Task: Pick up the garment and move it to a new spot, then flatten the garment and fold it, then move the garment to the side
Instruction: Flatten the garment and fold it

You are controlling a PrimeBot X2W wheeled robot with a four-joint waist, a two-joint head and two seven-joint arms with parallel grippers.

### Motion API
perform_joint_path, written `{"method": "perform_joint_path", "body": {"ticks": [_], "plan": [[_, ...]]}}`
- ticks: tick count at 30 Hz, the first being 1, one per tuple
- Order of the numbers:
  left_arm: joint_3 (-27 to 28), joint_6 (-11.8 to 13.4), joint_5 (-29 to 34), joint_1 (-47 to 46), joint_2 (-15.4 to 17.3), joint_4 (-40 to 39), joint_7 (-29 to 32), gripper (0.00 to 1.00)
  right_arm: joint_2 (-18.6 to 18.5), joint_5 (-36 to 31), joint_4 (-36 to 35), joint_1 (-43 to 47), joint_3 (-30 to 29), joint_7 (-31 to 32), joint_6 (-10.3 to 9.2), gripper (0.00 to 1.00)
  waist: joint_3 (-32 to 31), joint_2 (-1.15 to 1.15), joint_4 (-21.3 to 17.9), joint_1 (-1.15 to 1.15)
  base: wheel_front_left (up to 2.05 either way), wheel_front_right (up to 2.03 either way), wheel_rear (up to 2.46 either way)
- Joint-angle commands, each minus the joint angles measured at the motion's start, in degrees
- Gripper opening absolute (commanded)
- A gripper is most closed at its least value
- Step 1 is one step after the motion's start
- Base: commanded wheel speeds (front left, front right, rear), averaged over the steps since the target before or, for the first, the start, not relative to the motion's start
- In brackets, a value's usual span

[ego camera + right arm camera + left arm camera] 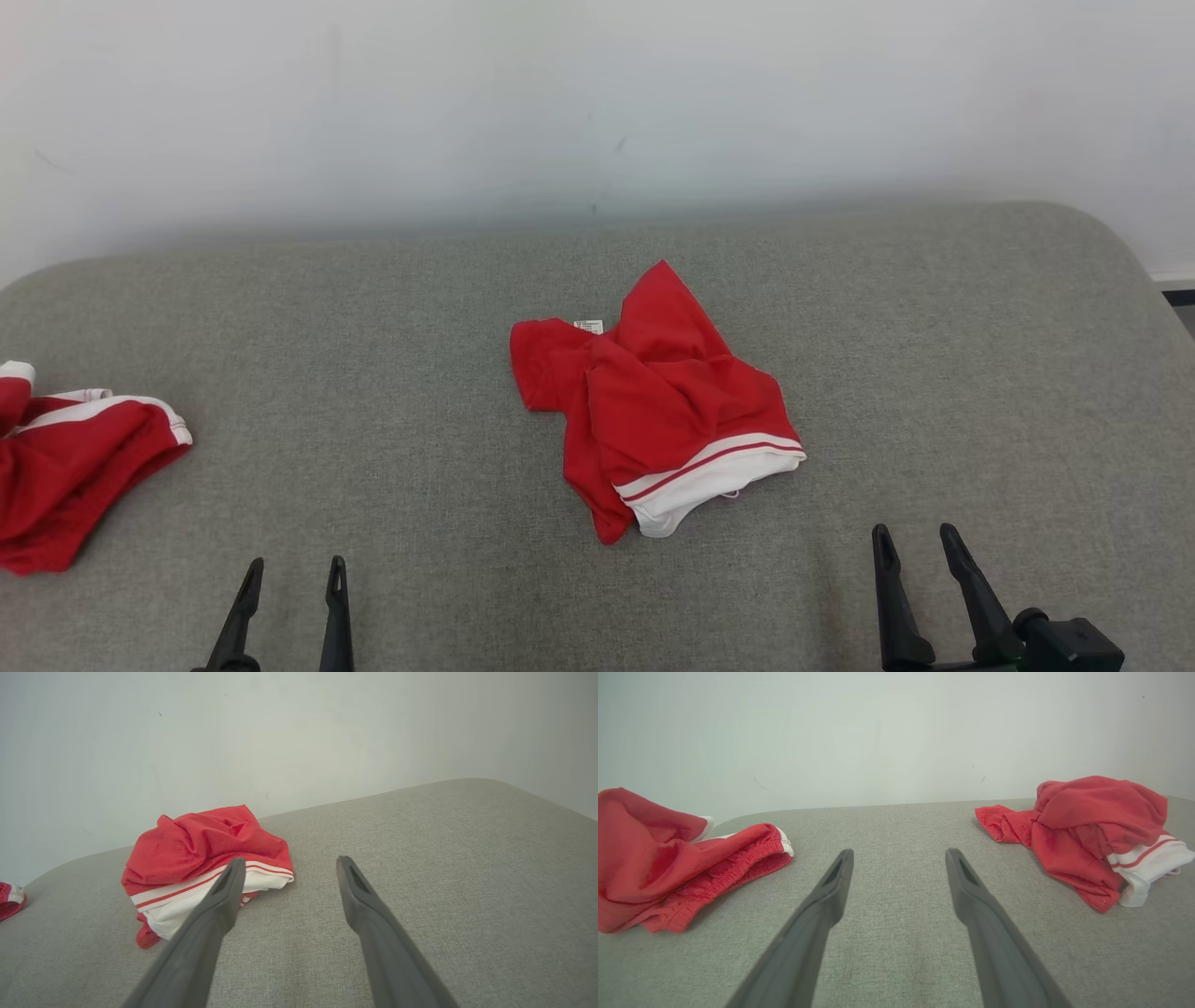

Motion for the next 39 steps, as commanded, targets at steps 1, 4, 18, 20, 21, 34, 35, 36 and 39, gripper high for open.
{"method": "perform_joint_path", "body": {"ticks": [1,4,18,20,21,34,35,36,39], "plan": [[0.02,0.0,0.22,-0.64,-0.23,0.07,-0.14,1.0,-0.06,-0.33,-0.04,0.16,-0.05,-0.11,-0.12,1.0,0.17,0.0,0.04,0.0,0.0,0.0,0.0],[0.07,-0.13,0.29,-0.92,-0.36,0.12,-0.14,1.0,-0.06,-0.28,0.02,-0.08,-0.11,-0.11,-0.12,1.0,0.42,0.0,0.13,0.0,0.0,0.0,0.0],[1.07,-0.36,0.54,-1.12,-0.59,0.05,-0.14,1.0,-0.07,-0.18,0.46,-0.25,0.16,-0.11,-0.13,1.0,0.49,0.0,0.09,0.0,0.0,0.0,0.0],[1.13,-0.29,0.53,-1.08,-0.63,0.06,-0.14,1.0,-0.06,-0.19,0.5,-0.2,0.15,-0.11,-0.13,1.0,0.43,0.0,0.07,0.0,0.0,0.0,0.0],[1.15,-0.32,0.55,-1.05,-0.65,0.06,-0.14,1.0,-0.06,-0.21,0.55,-0.17,0.19,-0.11,-0.13,1.0,0.38,0.0,0.06,0.0,0.0,0.0,0.0],[1.35,-0.67,0.92,-0.79,-0.73,0.14,-0.14,1.0,-0.06,0.02,0.64,0.17,0.25,-0.11,-0.13,1.0,0.22,0.0,-0.04,0.0,0.0,0.0,0.0],[1.34,-0.69,0.94,-0.83,-0.73,0.14,-0.14,1.0,-0.06,0.07,0.66,0.14,0.23,-0.11,-0.13,1.0,0.22,0.0,-0.02,0.0,0.0,0.0,0.0],[1.4,-0.72,0.95,-0.87,-0.74,0.22,-0.14,1.0,-0.06,0.1,0.7,0.13,0.22,-0.11,-0.13,1.0,0.22,0.0,-0.01,0.0,0.0,0.0,0.0],[1.45,-0.87,0.98,-0.88,-0.75,0.43,-0.14,1.0,-0.06,0.2,0.8,0.2,0.21,-0.1,-0.13,1.0,0.09,0.0,0.04,0.0,0.0,0.0,0.0]]}}
